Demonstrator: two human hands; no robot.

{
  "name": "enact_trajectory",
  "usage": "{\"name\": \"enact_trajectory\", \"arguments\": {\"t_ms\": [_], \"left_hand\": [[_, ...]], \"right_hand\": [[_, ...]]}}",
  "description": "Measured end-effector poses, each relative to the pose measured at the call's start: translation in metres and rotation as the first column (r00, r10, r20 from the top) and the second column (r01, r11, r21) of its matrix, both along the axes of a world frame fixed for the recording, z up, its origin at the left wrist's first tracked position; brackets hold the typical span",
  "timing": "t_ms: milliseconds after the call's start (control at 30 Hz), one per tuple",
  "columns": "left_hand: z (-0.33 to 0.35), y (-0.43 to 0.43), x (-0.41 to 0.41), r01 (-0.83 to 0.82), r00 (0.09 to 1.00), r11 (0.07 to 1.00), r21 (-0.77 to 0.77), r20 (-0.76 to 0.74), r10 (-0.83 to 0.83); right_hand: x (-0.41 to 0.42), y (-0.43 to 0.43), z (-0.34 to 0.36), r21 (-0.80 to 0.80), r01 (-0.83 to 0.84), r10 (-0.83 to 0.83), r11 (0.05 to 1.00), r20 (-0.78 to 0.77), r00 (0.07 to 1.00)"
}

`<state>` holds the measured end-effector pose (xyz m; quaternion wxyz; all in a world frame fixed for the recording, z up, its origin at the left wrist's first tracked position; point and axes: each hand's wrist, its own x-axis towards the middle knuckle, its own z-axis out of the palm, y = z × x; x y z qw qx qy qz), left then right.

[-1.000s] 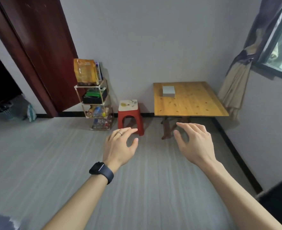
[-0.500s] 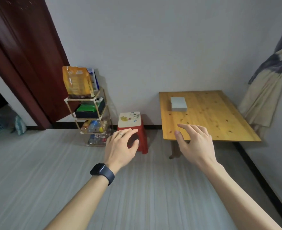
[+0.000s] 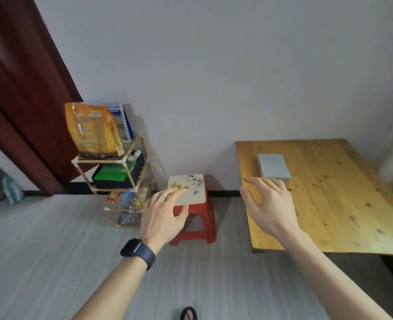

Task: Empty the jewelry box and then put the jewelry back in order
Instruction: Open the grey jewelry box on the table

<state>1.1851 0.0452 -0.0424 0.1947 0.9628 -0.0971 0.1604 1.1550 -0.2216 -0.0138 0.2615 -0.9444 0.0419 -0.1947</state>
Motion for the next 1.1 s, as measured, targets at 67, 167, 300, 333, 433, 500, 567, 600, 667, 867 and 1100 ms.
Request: {"name": "enact_trajectory", "arguments": {"t_ms": [67,167,300,333,433,500,567,600,667,867,1100], "left_hand": [[-0.004,0.003,0.054,0.022,1.0,1.0,0.006,-0.015,-0.022],[-0.004,0.008,0.133,0.071,0.996,0.997,-0.007,-0.049,-0.071],[0.001,0.005,0.223,0.16,0.983,0.987,0.024,-0.09,-0.157],[0.0,0.002,0.242,0.176,0.98,0.984,0.018,-0.096,-0.173],[-0.004,-0.015,0.294,0.256,0.96,0.967,0.011,-0.122,-0.252],[-0.01,-0.033,0.329,0.298,0.944,0.955,0.002,-0.151,-0.294],[-0.016,-0.055,0.358,0.335,0.928,0.942,-0.006,-0.171,-0.331],[-0.019,-0.068,0.373,0.357,0.919,0.934,-0.01,-0.178,-0.353],[-0.023,-0.095,0.404,0.405,0.898,0.914,-0.004,-0.187,-0.398],[-0.026,-0.178,0.494,0.501,0.847,0.865,-0.02,-0.195,-0.495],[-0.038,-0.246,0.564,0.592,0.782,0.806,-0.016,-0.231,-0.579]], "right_hand": [[0.045,0.008,-0.006,0.0,0.024,-0.024,1.0,0.001,1.0],[0.103,0.017,-0.012,0.002,0.079,-0.079,0.997,-0.048,0.996],[0.16,0.013,-0.017,0.007,0.164,-0.163,0.986,-0.085,0.983],[0.17,0.008,-0.019,0.011,0.188,-0.186,0.982,-0.091,0.978],[0.2,-0.007,-0.022,0.005,0.268,-0.267,0.963,-0.098,0.959],[0.223,-0.02,-0.024,-0.007,0.312,-0.31,0.95,-0.121,0.943],[0.245,-0.035,-0.029,-0.012,0.347,-0.345,0.938,-0.146,0.927],[0.257,-0.043,-0.032,-0.007,0.366,-0.363,0.93,-0.15,0.92],[0.282,-0.061,-0.038,0.007,0.402,-0.396,0.916,-0.148,0.906],[0.352,-0.12,-0.057,0.039,0.467,-0.453,0.883,-0.187,0.872],[0.406,-0.171,-0.076,0.062,0.542,-0.51,0.838,-0.265,0.818]]}}
